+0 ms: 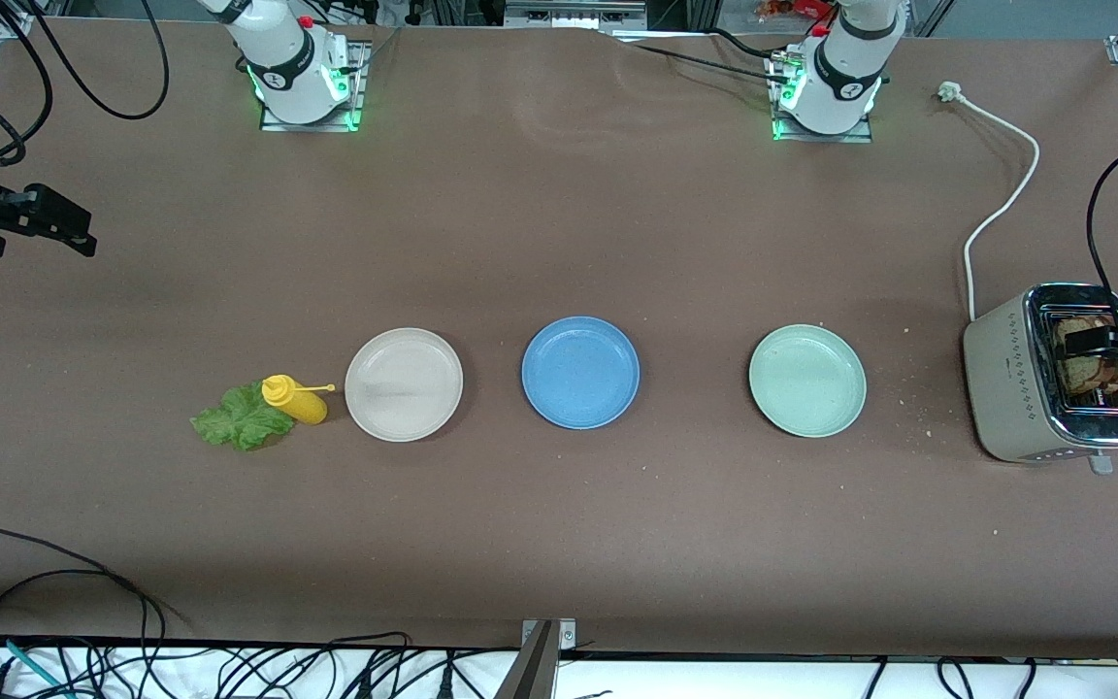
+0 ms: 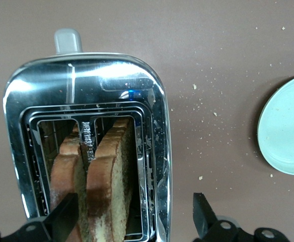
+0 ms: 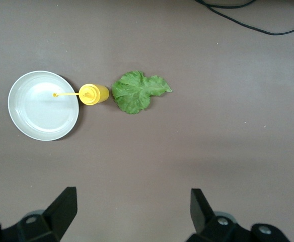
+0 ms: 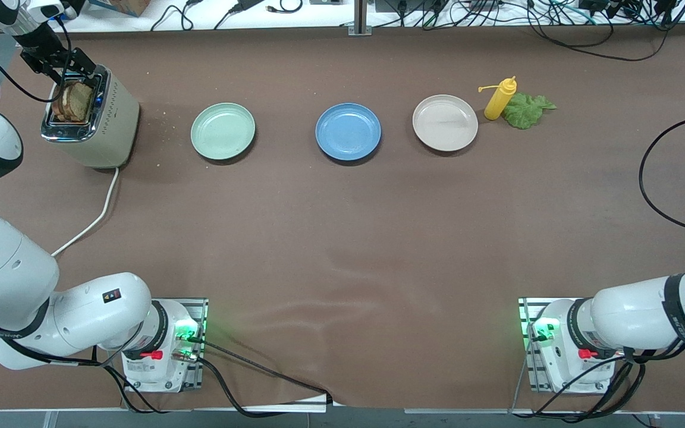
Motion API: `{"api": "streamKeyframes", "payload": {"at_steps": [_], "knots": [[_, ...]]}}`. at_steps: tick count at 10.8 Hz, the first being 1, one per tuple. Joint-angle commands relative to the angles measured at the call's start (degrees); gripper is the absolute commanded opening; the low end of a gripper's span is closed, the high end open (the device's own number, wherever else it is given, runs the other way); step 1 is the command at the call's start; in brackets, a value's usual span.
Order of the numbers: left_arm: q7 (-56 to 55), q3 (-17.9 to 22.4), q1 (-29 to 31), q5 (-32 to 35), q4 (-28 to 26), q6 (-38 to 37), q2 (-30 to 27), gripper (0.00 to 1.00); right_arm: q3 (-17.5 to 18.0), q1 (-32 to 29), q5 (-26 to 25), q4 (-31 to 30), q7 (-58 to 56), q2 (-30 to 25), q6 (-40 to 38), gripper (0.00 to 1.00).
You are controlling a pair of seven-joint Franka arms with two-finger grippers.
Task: Make sandwich in blue plate with both arms
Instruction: 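Lower the left gripper over the toaster onto a bread slice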
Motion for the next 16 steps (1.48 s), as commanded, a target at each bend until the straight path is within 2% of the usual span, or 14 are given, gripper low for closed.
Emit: {"api": "streamKeyframes", "payload": {"at_steps": [1,3,8,9,11,12,16], "knots": [[-2.4,-0.6,0.3,0.8,-0.7,-1.0,-0.3,1.00,-0.2,0.0,1.1,0.9,0.6,-0.3,-1.4,1.00],[-2.6,-0.6,0.3,0.7,-0.8,-1.2,-0.2,1.00,-0.2,0.0,1.1,0.9,0.5,-0.3,-1.4,1.00],[-2.5,-0.6,1.5,-1.2,-2.8,-1.2,-0.1,0.88,-0.2,0.0,1.1,0.9,0.5,-0.3,-1.4,1.00],[-1.6,-0.5,2.6,-0.7,-2.8,-1.2,-0.1,0.75,-0.2,0.0,1.2,0.8,0.5,-0.3,-1.6,1.00],[0.6,-0.5,3.2,0.0,-2.7,-1.4,-0.2,0.13,-0.3,-0.1,1.1,0.8,0.2,-0.1,-2.0,1.00],[0.6,-0.6,3.2,0.4,-2.7,-1.5,-0.3,0.00,-0.4,-0.1,1.1,0.9,0.2,-0.1,-1.9,1.00],[0.5,-0.7,2.9,0.4,-1.7,-2.6,-0.7,0.00,-0.3,-0.1,1.1,0.8,0.0,0.0,-3.5,1.00]]}}
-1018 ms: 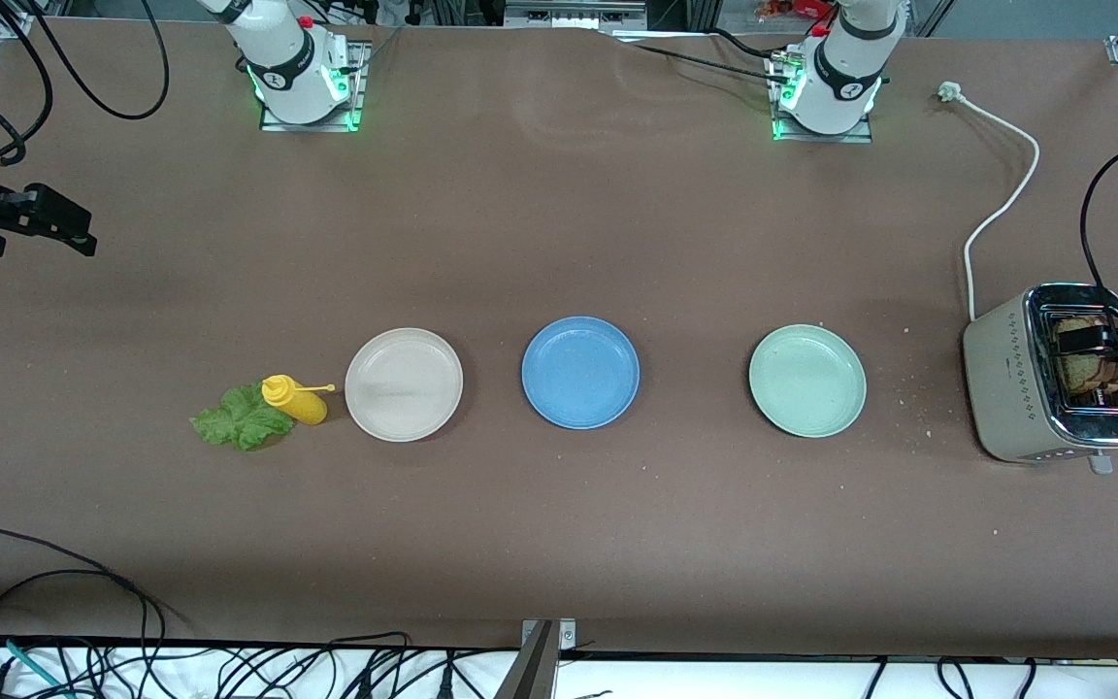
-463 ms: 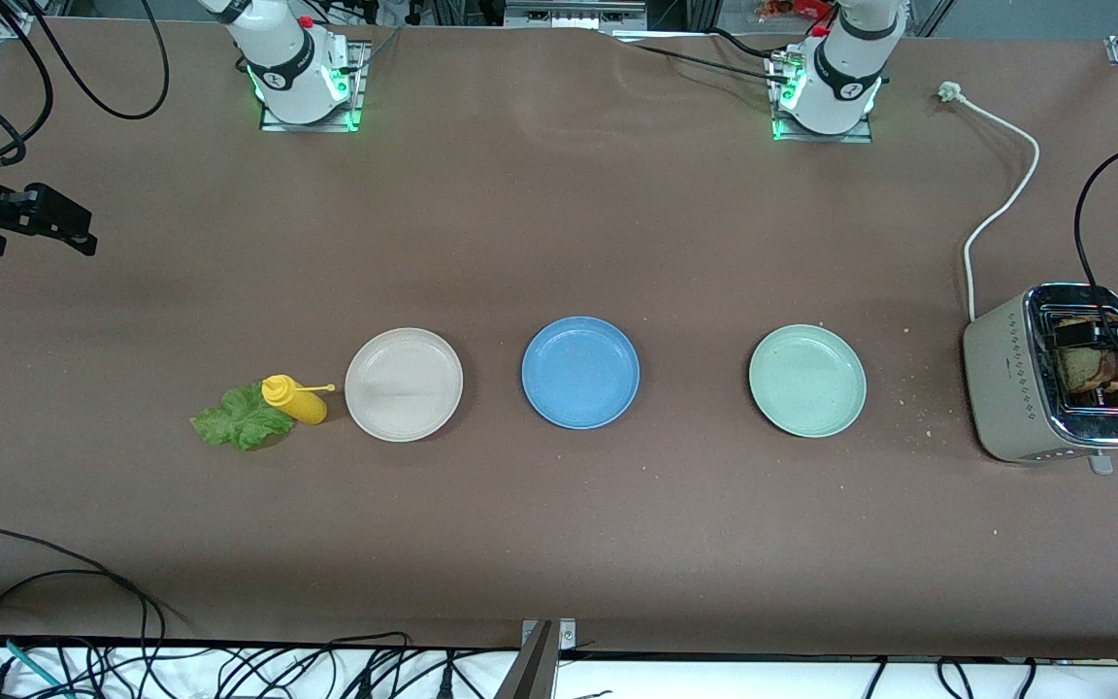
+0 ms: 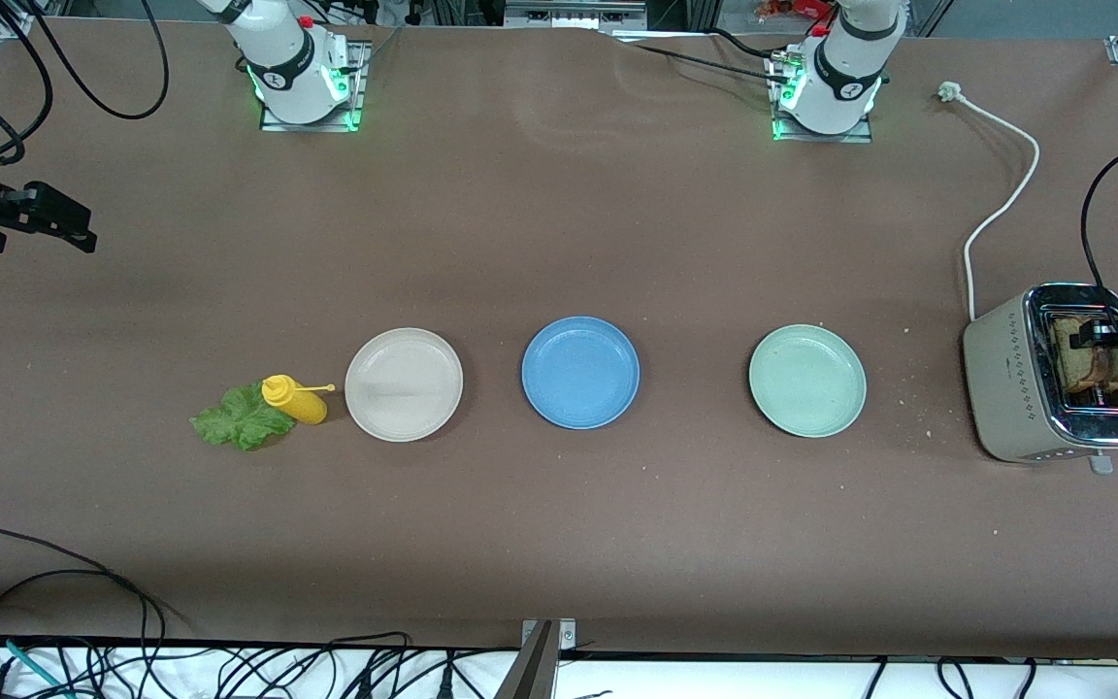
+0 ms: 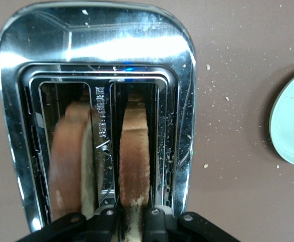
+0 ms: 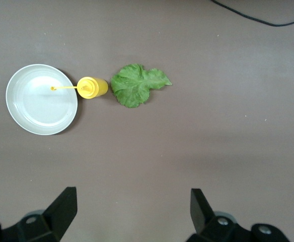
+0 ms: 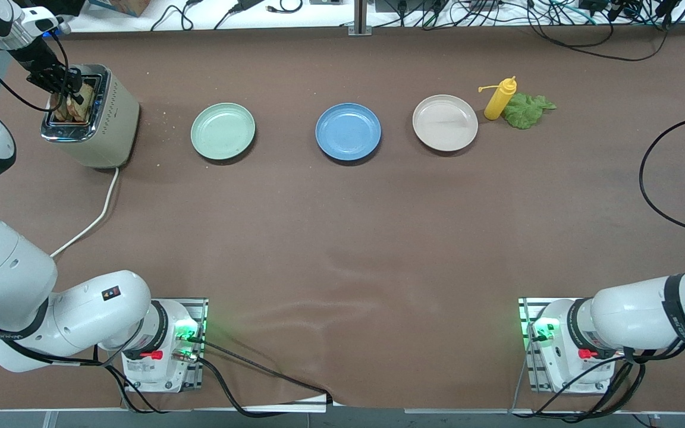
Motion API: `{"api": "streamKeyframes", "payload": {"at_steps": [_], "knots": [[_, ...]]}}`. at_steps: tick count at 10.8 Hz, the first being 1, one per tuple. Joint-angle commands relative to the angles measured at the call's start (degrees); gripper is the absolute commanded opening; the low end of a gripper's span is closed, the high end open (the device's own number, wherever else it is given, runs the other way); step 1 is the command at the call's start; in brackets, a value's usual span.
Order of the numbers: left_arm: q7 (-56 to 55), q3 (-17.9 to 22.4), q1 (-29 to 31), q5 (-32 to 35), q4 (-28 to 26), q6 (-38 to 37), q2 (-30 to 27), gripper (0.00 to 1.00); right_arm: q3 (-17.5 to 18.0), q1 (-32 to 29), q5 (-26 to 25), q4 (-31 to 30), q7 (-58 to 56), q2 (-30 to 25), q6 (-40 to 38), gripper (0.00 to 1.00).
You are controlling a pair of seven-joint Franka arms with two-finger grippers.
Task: Make sandwich in blue plate with both arms
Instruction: 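Lower the left gripper over the toaster onto a bread slice, then grasp the bread slice and lift it out with the left gripper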
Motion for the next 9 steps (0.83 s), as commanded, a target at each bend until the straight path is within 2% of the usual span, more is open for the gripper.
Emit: {"api": "streamKeyframes", "payload": {"at_steps": [1,4,6,9], "knots": [[1.0,-0.6,0.0,0.9,1.2,-2.2,-1.5,0.00,-0.1,-0.1,1.0,0.9,-1.0,0.2,-1.7,1.00],[1.0,-1.0,-0.1,2.9,3.1,-4.6,-4.4,0.00,-0.3,-0.4,1.0,0.9,-2.1,0.4,-1.5,1.00],[0.9,-1.5,-0.7,3.7,8.6,-11.9,-4.9,0.00,-0.2,-0.3,1.0,0.8,-2.1,0.4,-2.1,1.00],[0.9,-1.6,-5.4,3.5,15.6,-20.1,-5.1,0.00,-0.3,-0.3,0.9,0.8,-2.5,0.4,-2.2,1.00]]}}
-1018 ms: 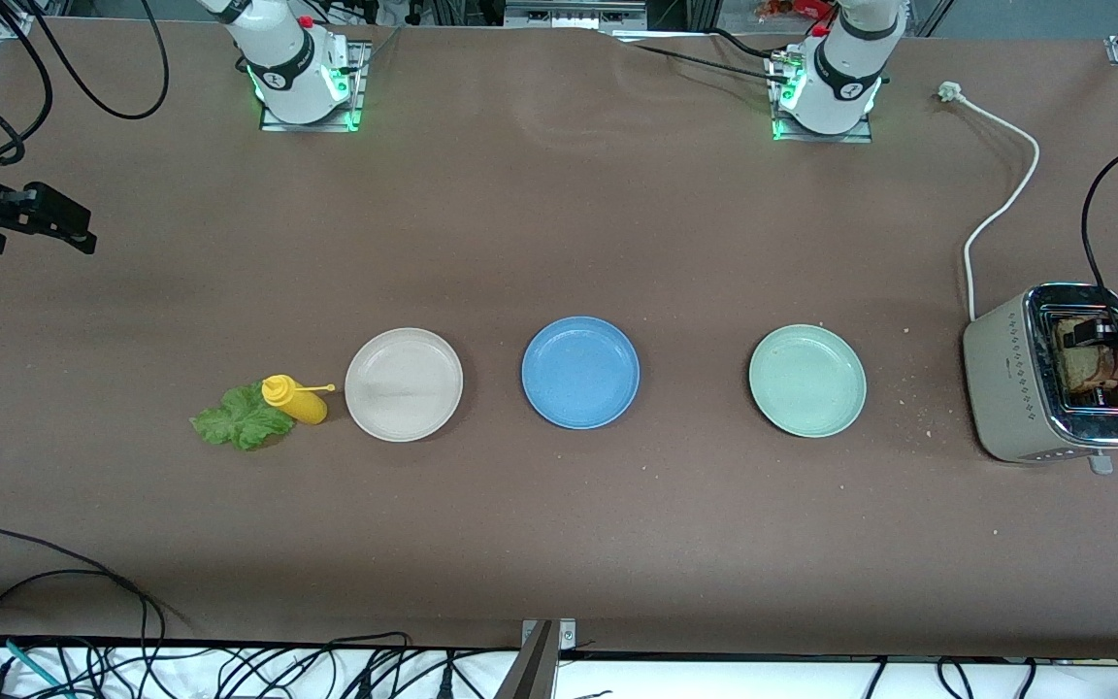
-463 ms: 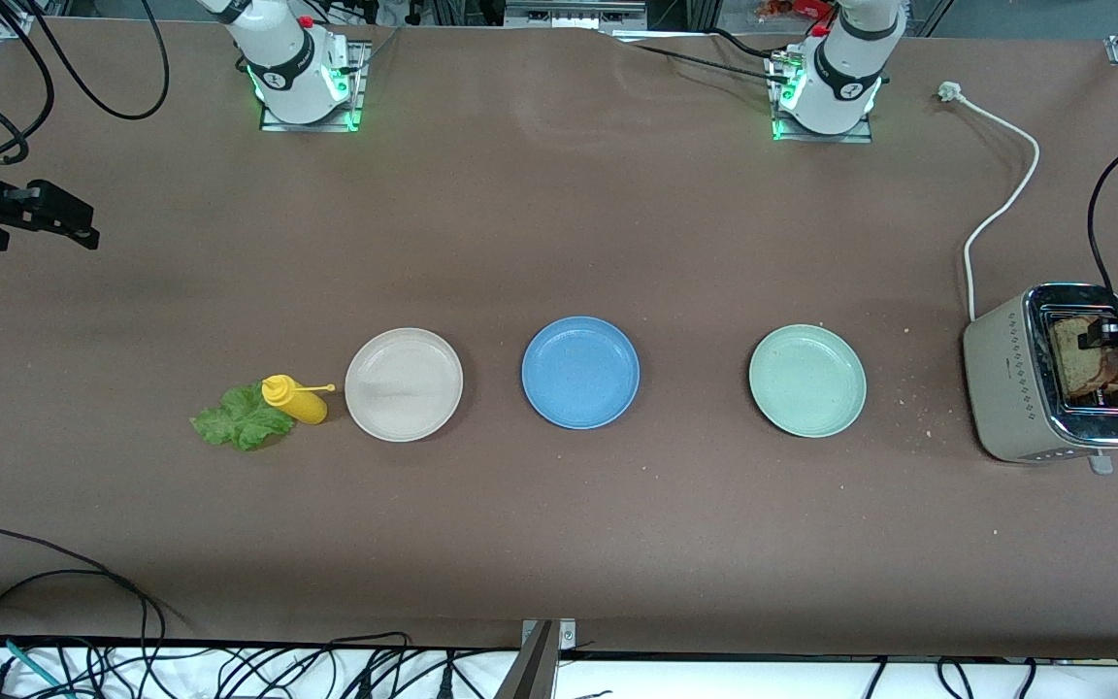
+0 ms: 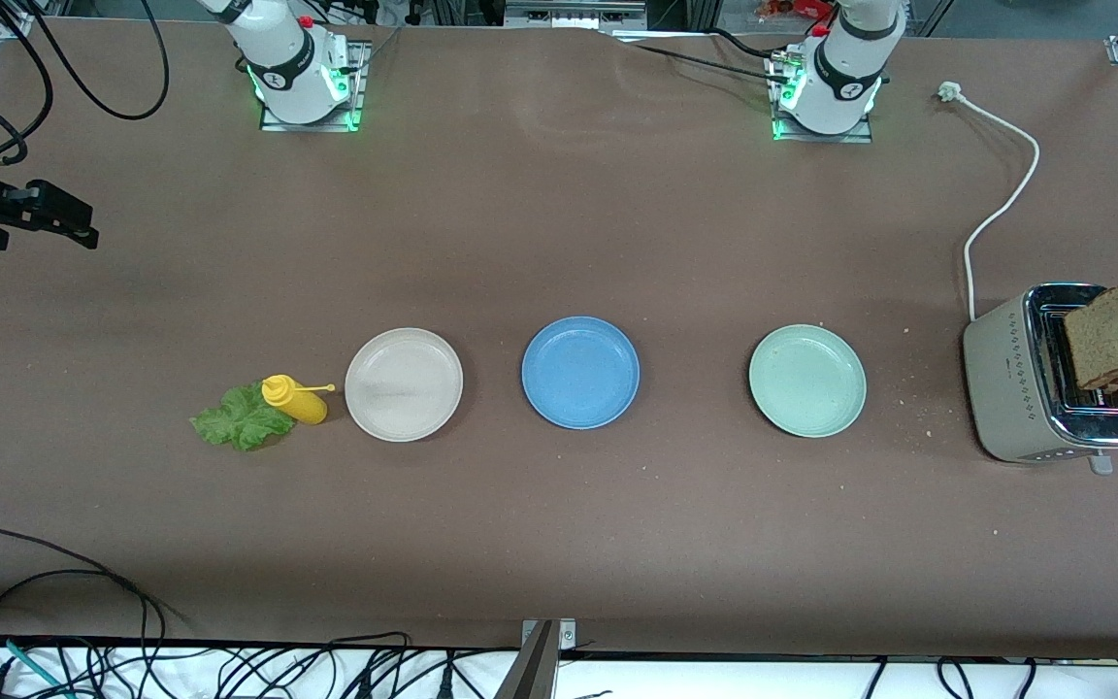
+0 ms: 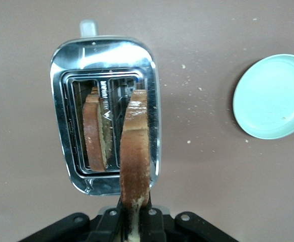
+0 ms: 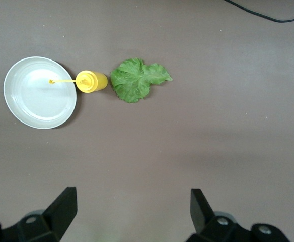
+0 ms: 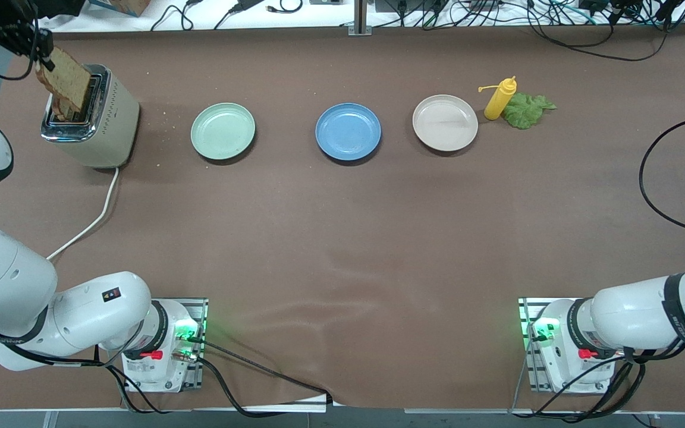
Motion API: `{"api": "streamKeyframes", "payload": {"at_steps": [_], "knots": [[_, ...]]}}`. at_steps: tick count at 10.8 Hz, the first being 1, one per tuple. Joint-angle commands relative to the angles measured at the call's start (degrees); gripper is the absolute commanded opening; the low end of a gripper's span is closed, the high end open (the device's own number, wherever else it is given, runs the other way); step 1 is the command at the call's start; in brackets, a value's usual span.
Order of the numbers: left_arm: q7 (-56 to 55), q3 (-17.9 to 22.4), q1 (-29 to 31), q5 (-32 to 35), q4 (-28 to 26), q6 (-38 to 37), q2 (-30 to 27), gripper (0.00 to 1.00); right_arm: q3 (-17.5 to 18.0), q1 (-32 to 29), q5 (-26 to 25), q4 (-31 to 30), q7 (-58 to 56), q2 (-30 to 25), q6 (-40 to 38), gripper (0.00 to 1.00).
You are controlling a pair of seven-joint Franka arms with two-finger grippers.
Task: Make sandwich in blue plate with both arms
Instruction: 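Grasp the bread slice and lift it out with the left gripper, then carry the bread slice to the blue plate with the left gripper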
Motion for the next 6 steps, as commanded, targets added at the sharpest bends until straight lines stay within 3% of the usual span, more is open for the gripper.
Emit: {"api": "streamKeyframes", "payload": {"at_steps": [1,2,6], "knots": [[0.7,-0.1,-6.1,1.4,5.7,-6.3,-0.1,0.00,-0.2,-0.2,0.9,0.8,-1.2,0.1,-1.3,1.00],[0.8,-0.8,-8.2,0.5,5.7,-7.3,-0.4,0.00,-0.2,-0.2,0.9,0.8,-1.2,0.1,-1.3,1.00],[-4.7,-13.5,-11.6,-1.7,4.9,-8.6,1.1,0.00,-0.2,-0.2,0.9,0.9,-1.2,0.1,-1.1,1.00]]}}
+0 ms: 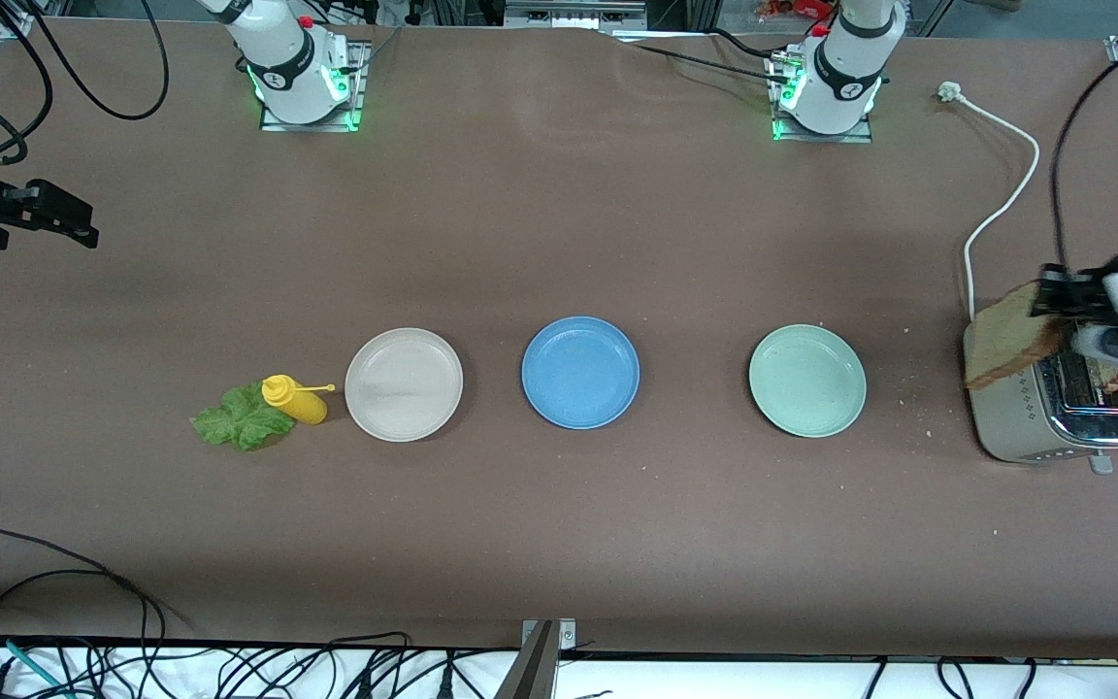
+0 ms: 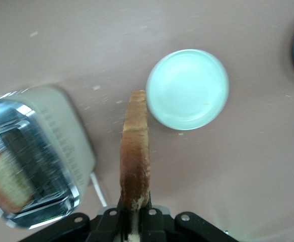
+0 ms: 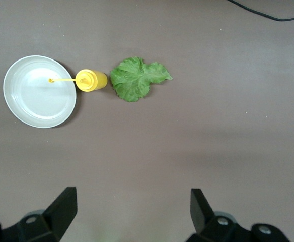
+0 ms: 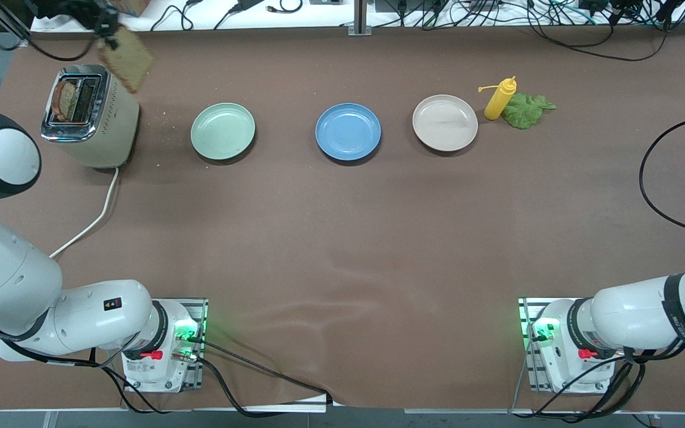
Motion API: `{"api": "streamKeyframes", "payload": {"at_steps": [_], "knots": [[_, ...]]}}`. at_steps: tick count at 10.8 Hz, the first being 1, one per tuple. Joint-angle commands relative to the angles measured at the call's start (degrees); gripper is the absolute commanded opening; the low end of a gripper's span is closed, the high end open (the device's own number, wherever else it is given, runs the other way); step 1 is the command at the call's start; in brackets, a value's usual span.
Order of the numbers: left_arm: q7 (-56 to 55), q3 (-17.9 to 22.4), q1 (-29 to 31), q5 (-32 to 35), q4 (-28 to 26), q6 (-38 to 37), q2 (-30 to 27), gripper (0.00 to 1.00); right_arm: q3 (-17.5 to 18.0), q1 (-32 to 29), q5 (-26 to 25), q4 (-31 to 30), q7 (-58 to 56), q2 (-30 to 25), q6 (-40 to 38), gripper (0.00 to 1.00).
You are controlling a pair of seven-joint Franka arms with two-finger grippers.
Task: Make sandwich in blue plate with both arms
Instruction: 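Carry the bread slice to the blue plate with the left gripper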
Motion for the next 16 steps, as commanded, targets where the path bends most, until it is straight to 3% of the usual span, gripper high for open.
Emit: {"api": "streamKeyframes", "payload": {"at_steps": [1,3,7,11,13,15,16], "knots": [[-8.0,-6.4,-4.3,-4.7,0.1,-1.1,3.7,0.00,-0.1,-0.3,0.8,0.9,-1.1,0.1,-0.7,1.00],[-13.3,-6.5,-11.2,-9.6,0.6,-0.4,7.7,0.00,-0.1,-0.3,0.8,0.9,-1.1,0.1,-0.7,1.00],[-18.5,-6.5,-19.1,-22.9,0.7,13.6,15.6,0.00,-0.1,-0.4,0.9,0.9,-0.1,0.1,-0.5,1.00],[-14.6,-6.5,-21.3,-39.6,0.5,28.2,26.6,0.00,-0.1,-0.5,0.9,0.9,-0.3,0.2,-0.3,1.00],[-5.2,-6.3,-20.6,-50.9,0.2,30.4,30.8,0.00,-0.1,-0.6,0.7,0.9,-0.9,0.5,-0.3,1.00],[1.4,-5.8,-19.9,-54.4,0.0,31.3,33.3,0.00,-0.8,-0.6,0.8,0.9,-0.9,0.5,-0.3,1.00],[2.8,-5.7,-19.1,-54.8,-0.1,31.2,34.3,0.15,-0.8,-0.5,0.8,0.9,-0.9,0.5,-0.3,1.00]]}}
